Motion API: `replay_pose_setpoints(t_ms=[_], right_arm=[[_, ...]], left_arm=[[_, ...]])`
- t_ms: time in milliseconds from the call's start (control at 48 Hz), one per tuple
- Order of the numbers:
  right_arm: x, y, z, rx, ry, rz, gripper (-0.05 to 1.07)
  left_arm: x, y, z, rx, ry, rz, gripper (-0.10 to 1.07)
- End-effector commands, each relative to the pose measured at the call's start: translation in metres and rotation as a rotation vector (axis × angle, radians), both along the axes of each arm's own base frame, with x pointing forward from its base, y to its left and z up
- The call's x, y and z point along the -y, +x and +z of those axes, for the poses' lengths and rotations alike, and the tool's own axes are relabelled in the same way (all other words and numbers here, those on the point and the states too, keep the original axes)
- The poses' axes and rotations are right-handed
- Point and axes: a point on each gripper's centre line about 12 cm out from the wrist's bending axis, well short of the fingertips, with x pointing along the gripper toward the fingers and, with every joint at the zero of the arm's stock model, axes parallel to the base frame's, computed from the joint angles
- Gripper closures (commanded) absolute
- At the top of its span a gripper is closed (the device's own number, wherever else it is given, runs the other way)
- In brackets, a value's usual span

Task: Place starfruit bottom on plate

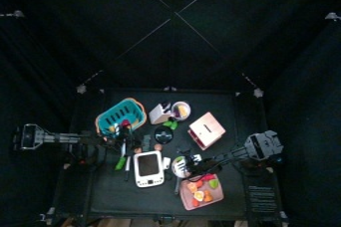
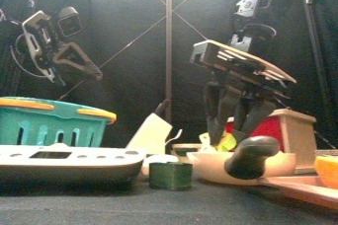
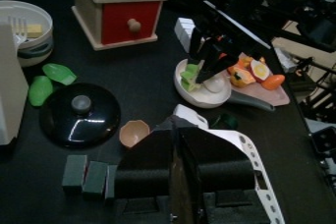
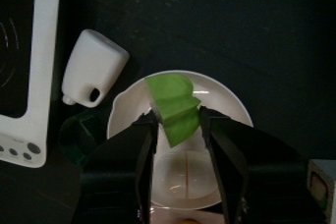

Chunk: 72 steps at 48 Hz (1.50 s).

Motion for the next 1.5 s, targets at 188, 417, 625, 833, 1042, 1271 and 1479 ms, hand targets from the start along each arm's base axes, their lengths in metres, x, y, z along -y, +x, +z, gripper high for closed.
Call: replay_pose_setpoints(t_ms=[188,417,625,833,1042,1271,1479], right_arm=[[-0.015,-0.002,0.046,0.106,0.021,0.062,0.38],[-0.05,-0.025,0.076,0.154,0.057,0.19,0.39],[-0.083,-0.072,0.077,0.106,0.188,0.247,0.39],[-0.104,-0.121,0.074,0.047,0.301,0.276,0.39],[-0.106,-0.141,0.052,-0.041,0.349,0.251,0.39],[-0.1,-0.144,0.038,-0.065,0.317,0.253,0.38],[-0.096,-0.144,0.029,-0.078,0.296,0.251,0.37]], left_arm=[[0.0,0.002,0.003,0.012,-0.003,0.001,0.54],[0.0,0.001,0.002,0.007,-0.006,0.002,0.54],[-0.001,0.001,0.002,0.009,-0.015,0.012,0.54],[-0.001,0.001,0.001,0.006,-0.014,0.012,0.54],[-0.001,0.0,0.0,0.003,-0.016,0.012,0.54],[-0.001,-0.001,-0.002,-0.005,-0.016,0.013,0.55],[-0.001,-0.002,-0.002,-0.005,-0.015,0.015,0.54]])
